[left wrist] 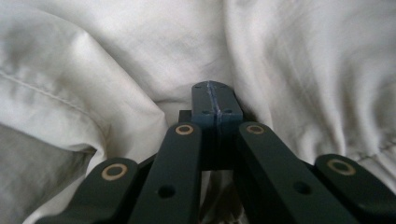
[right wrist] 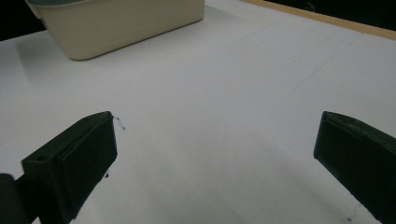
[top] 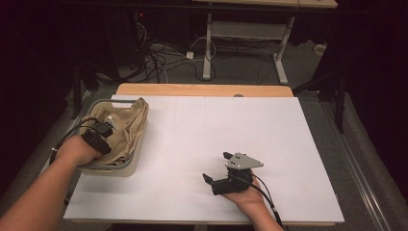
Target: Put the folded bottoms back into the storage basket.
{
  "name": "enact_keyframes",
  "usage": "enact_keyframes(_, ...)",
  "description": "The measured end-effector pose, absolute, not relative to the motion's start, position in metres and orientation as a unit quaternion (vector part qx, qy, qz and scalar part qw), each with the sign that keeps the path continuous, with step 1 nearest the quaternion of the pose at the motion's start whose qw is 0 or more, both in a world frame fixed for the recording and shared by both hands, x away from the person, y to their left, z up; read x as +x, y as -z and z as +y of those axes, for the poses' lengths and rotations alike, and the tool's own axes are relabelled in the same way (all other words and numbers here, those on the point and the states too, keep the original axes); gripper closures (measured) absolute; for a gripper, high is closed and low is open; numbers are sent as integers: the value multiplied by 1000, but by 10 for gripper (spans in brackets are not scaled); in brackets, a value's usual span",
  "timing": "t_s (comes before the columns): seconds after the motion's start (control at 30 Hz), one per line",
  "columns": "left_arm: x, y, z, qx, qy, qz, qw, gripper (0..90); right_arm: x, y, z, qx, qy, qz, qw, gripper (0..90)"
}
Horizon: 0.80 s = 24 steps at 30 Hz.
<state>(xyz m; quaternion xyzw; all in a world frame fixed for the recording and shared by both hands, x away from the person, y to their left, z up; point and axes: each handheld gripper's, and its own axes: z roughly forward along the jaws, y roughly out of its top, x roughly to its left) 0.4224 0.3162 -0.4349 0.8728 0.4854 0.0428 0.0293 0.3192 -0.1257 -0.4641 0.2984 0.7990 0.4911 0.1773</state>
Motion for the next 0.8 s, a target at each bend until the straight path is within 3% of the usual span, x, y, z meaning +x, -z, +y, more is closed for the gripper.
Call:
enact_keyframes(0.43, 406, 391, 299, 872, -49, 478, 89, 876, 317, 464, -152, 316, -478, 791, 215, 4)
enact_keyframes(0.67, 408, 401, 272, 881, -11, 461, 107, 876, 300, 462, -185, 335, -488, 769, 240, 4)
enact_keyframes(0.8, 413, 416, 259, 887, -5, 454, 81, 878, 298, 466, -194, 345, -487, 765, 240, 4)
